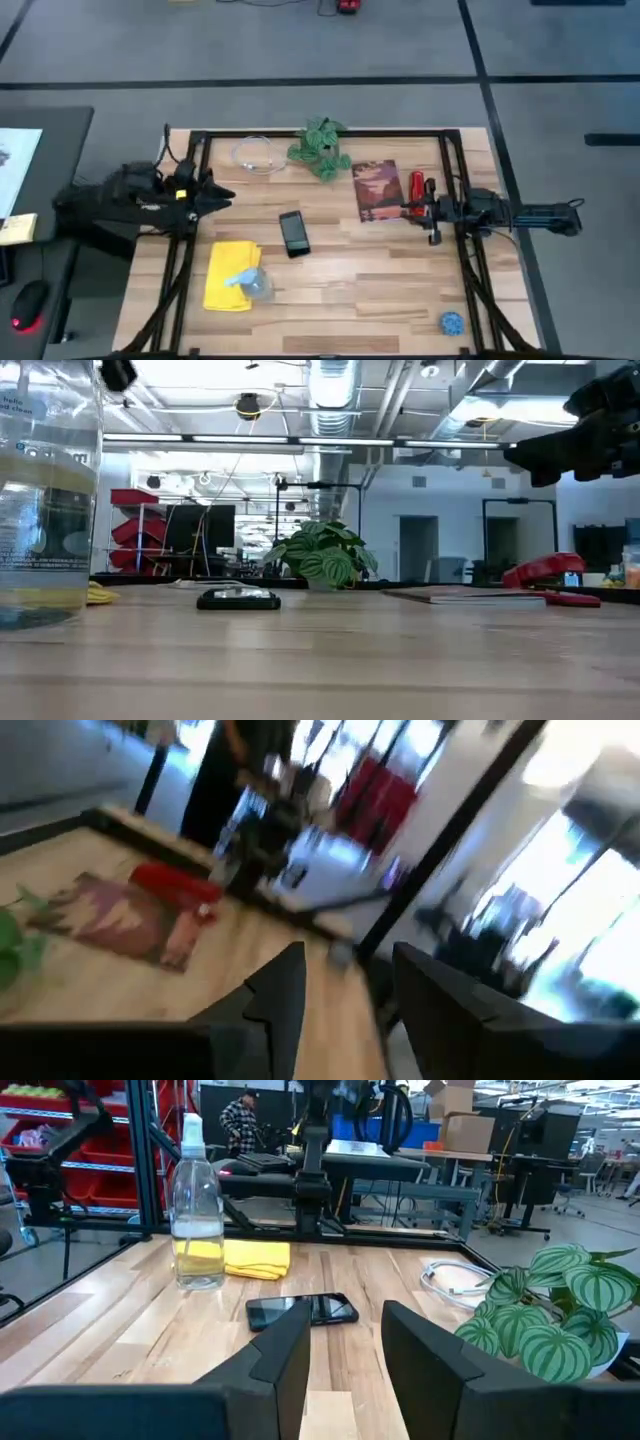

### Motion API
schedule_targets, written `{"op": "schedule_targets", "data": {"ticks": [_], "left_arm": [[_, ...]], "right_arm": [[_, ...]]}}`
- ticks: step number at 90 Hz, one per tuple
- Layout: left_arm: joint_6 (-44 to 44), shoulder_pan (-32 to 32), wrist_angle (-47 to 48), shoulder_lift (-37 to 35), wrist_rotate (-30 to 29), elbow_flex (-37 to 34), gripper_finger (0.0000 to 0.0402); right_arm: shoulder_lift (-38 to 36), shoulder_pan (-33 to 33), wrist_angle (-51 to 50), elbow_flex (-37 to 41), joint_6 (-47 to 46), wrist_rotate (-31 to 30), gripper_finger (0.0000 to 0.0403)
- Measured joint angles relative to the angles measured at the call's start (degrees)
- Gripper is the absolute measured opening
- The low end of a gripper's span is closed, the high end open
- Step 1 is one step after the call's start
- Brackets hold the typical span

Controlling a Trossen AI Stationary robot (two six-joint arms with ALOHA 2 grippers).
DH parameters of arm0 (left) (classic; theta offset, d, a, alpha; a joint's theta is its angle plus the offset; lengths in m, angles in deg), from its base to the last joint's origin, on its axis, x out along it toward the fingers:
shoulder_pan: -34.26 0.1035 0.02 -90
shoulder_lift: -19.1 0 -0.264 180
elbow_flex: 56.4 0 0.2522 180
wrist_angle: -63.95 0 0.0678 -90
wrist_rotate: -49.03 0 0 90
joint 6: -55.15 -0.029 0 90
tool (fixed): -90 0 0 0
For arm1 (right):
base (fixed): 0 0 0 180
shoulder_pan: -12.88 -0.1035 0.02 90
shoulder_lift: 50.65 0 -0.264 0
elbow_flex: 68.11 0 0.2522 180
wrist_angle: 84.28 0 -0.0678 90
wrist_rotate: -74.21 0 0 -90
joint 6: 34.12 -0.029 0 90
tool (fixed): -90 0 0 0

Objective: Apply microfiber cloth
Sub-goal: Prepare the transparent spray bottle and yellow microfiber towel

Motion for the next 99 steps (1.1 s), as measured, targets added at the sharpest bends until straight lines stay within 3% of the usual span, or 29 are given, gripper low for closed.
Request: {"op": "schedule_targets", "data": {"ticks": [13,27,41,51,57,69,99], "left_arm": [[0.86,-2.66,20.15,16.09,1.48,17.49,0.0125],[5.04,-6.11,36.14,29.38,8.65,30.6,0.0124],[12.22,-7.77,44.06,38.02,17.66,36.32,0.0124],[13.35,-8.13,46.21,42.41,28.08,38.72,0.0129],[14.95,-9.95,46.39,44.17,30.38,39.85,0.0136],[16.38,-15.7,47.01,47.19,29.89,43.2,0.0145],[22.68,-28.33,51.71,57.71,14.44,49.55,0.0146]], "right_arm": [[-0.02,0.02,0.0,0.0,0.0,0.0,0.0113],[-0.01,0.01,0.0,0.0,0.0,0.0,0.0113],[-0.02,0.02,0.0,-0.01,0.0,0.0,0.0113],[0.0,0.0,0.0,-0.01,0.0,0.0,0.0113],[-0.02,0.01,0.0,0.0,0.0,0.0,0.0113],[-0.01,0.0,0.0,0.0,0.0,0.0,0.0113],[-0.02,0.02,0.0,-0.02,0.0,0.0,0.0113]]}}
